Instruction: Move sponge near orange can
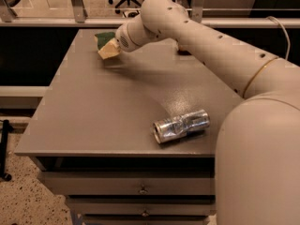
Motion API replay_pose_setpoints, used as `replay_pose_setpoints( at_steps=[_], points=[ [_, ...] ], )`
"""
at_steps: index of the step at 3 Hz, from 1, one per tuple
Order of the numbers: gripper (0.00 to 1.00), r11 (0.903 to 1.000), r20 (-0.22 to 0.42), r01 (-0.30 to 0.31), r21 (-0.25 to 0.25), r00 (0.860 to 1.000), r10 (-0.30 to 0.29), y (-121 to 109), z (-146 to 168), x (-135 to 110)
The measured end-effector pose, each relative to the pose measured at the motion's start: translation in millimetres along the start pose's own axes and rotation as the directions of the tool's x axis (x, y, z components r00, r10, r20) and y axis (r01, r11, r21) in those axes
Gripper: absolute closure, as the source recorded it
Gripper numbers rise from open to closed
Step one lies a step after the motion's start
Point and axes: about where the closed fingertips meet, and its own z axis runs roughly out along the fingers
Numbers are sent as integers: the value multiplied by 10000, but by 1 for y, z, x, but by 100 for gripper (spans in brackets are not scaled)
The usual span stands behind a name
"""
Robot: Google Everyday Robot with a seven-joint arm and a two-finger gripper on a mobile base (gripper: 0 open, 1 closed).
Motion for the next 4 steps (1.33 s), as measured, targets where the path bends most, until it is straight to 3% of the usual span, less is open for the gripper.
replay_pose_setpoints(
  at_steps=[1, 2, 3, 4],
  points=[
    [100, 9997, -54, 107, 229, 9999, -106, -6, -33, 7],
    [100, 9973, -494, -52, 735, 9987, 88, -18, -88, 36],
    [100, 9881, -1059, -323, 1506, 9932, 486, -33, -152, 75],
    [100, 9728, -1571, -592, 2240, 9829, 960, -46, -202, 107]
  ],
)
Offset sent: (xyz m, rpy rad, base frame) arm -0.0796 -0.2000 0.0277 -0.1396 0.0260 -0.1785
